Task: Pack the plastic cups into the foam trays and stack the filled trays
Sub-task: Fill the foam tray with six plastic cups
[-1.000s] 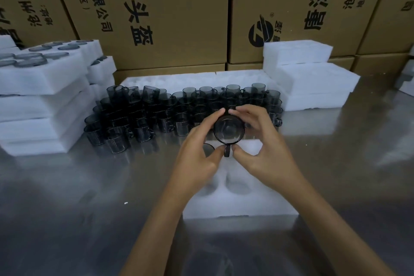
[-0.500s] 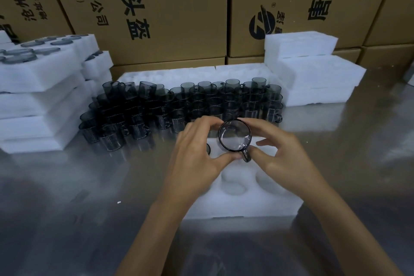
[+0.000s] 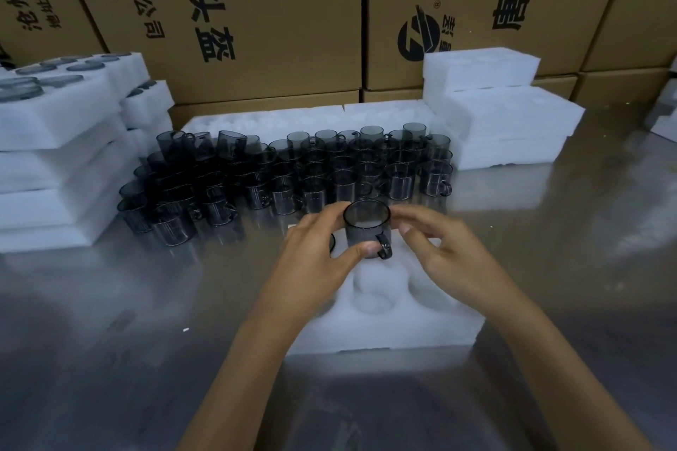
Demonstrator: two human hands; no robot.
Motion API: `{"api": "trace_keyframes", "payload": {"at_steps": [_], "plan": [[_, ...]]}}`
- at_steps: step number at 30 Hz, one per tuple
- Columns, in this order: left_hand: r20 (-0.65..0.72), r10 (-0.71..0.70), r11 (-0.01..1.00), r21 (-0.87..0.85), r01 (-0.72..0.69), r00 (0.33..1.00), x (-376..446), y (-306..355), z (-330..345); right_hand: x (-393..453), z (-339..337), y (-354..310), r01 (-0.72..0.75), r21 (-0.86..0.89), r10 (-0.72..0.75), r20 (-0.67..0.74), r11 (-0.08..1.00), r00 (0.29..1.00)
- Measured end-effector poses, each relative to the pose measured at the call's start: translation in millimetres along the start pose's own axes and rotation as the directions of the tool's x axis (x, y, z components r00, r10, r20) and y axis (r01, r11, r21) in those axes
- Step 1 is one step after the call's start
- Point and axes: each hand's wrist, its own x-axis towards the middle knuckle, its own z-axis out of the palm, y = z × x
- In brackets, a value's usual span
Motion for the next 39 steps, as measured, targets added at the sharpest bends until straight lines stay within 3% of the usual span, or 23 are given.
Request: {"api": "trace_keyframes", "payload": {"at_steps": [6, 9, 19, 29, 32, 35, 39], "plan": [[-0.045, 0.001, 0.99, 0.139, 0.005, 0.999, 3, 1, 4, -4, 3, 3, -0.045, -0.116, 0.057, 0.103, 0.992, 0.993], [-0.051, 0.036, 0.966, 0.256, -0.022, 0.998, 1, 2, 6, -4, 4, 4, -0.072, -0.166, 0.087, 0.087, 0.984, 0.992], [-0.017, 0.148, 0.92, 0.37, -0.131, 0.989, -6, 9, 2, -2, 6, 11, -0.014, -0.378, 0.038, 0.056, 0.926, 0.998], [0.038, -0.001, 0.915, 0.403, -0.014, 0.999, -1, -4, 4, 1, 10, 18, -0.055, -0.596, 0.124, 0.076, 0.801, 0.989], [0.04, -0.036, 0.937, 0.349, 0.02, 0.999, 2, -7, 5, 1, 7, 15, -0.121, -0.501, 0.206, 0.118, 0.857, 0.971], [0.046, -0.063, 0.954, 0.295, 0.047, 0.997, 4, -9, 3, -1, -3, 14, -0.132, -0.296, 0.185, 0.161, 0.946, 0.969], [0.047, -0.048, 0.97, 0.239, 0.036, 0.998, 4, -10, 0, -1, -17, 15, -0.232, 0.176, 0.229, 0.034, 0.957, 0.973]]}}
